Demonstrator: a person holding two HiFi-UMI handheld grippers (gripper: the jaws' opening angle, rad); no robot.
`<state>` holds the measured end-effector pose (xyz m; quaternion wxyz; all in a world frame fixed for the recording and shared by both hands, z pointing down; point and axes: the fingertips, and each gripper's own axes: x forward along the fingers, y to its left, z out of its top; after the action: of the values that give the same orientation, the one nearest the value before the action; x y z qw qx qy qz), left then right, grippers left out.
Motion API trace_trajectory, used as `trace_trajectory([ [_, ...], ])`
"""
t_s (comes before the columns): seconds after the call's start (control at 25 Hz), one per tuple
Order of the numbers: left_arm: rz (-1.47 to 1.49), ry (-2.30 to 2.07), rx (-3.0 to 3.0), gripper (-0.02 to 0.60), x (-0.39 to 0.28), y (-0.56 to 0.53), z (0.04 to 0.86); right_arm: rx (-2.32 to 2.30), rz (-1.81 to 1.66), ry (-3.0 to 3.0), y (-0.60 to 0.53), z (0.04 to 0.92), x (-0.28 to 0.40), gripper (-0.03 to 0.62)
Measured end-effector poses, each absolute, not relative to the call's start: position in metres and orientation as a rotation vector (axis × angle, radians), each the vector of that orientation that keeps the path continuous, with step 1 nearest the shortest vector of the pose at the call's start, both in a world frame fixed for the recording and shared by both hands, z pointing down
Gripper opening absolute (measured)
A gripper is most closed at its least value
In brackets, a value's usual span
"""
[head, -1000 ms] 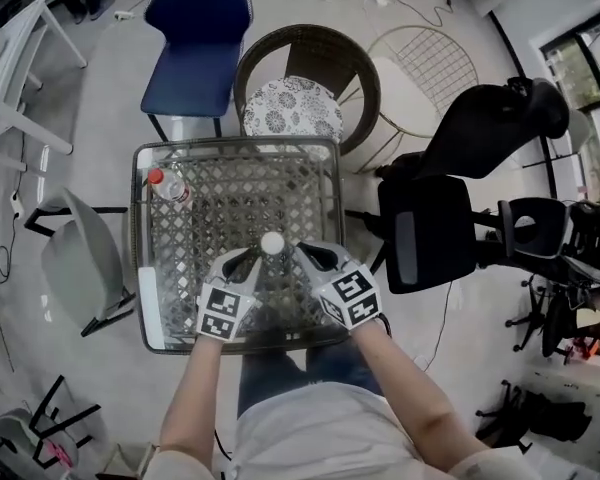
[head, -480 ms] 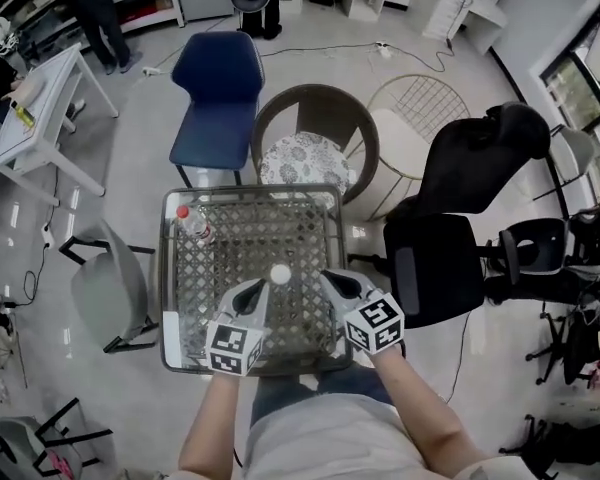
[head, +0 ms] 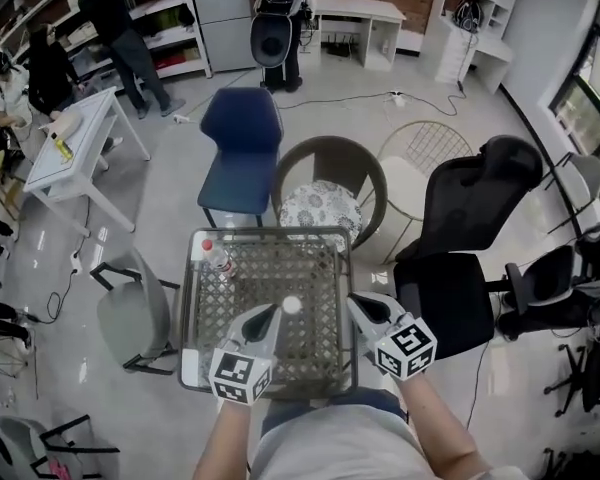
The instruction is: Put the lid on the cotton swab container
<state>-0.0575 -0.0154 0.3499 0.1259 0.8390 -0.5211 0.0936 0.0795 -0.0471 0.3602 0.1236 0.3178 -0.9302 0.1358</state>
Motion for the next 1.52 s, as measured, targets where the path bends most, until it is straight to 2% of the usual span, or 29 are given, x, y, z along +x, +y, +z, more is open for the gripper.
trace_trajectory([
  [0.64, 0.146, -1.701, 2.573, 0.009, -0.043, 0.011, 0.227, 0.896, 0.168, -2.860, -0.028, 0.246, 0.112, 0.006],
  [1.0, 0.142, -1.746, 2.591, 0.009, -0.037, 0.015, 0.212, 0.868, 0.079, -2.869, -0.023, 0.229, 0.117, 0.006],
  [1.52, 0.089, -1.717, 2.570, 0.009, -0.038, 0.004, 0.219, 0.892, 0.130, -2.914, -0.027, 0.239, 0.103, 0.006],
])
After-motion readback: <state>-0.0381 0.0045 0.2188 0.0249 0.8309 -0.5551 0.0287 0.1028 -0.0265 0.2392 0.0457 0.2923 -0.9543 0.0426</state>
